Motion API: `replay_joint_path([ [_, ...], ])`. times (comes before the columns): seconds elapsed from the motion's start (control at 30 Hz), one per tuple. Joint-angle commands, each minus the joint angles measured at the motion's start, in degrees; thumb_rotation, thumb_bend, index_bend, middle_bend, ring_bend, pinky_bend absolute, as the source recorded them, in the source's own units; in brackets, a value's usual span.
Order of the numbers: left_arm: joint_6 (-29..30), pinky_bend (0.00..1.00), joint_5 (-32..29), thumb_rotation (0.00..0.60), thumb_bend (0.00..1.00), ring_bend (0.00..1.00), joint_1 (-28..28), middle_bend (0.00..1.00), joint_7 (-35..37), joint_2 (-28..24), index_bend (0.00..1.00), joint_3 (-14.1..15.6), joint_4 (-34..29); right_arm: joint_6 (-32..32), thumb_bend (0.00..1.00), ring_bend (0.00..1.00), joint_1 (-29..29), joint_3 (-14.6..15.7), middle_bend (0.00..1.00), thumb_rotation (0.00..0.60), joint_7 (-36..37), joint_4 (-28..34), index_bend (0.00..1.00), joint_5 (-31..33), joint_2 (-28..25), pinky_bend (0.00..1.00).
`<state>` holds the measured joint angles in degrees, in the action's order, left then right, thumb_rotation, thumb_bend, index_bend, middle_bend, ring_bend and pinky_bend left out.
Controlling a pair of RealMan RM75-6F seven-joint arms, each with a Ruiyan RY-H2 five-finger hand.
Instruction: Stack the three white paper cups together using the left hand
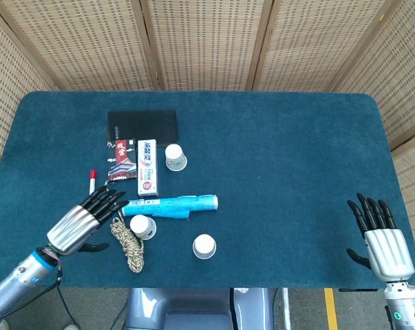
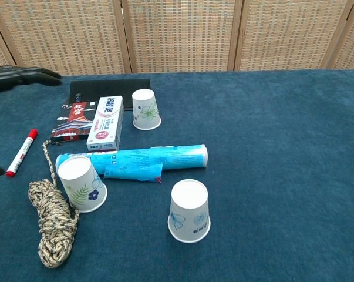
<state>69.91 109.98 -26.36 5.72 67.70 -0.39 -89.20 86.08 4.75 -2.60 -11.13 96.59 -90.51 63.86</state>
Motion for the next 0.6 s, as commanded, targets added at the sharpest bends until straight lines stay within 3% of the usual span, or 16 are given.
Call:
replay_joint_path([
  [0.03,-8.4,0.0,2.3,0.6,0.0,0.0,-8.3,0.0,-3.9,3.4,0.0,-2.5,-0.7,-0.3,0.0,0.0,0.2,-0.5,0.0,0.6,0.0,0.1,0.0,0.9,-0.1,0.0],
  [0.33,-21.0,0.0,-0.6,0.6,0.0,0.0,-17.8,0.0,-11.1,9.8,0.12,-4.6,-1.7,-1.6,0.0,0.0,0.7,-1.7,0.0,0.6,0.4,-0.5,0.0,4.0,-0.3,0.0],
  [0.6,-27.5,0.0,-4.3,0.6,0.0,0.0,-24.2,0.0,-14.3,17.6,0.14,-6.6,1.5,-1.7,0.0,0.0,0.7,-2.7,0.0,0.6,1.3,-1.0,0.0,6.2,-0.5,0.0],
])
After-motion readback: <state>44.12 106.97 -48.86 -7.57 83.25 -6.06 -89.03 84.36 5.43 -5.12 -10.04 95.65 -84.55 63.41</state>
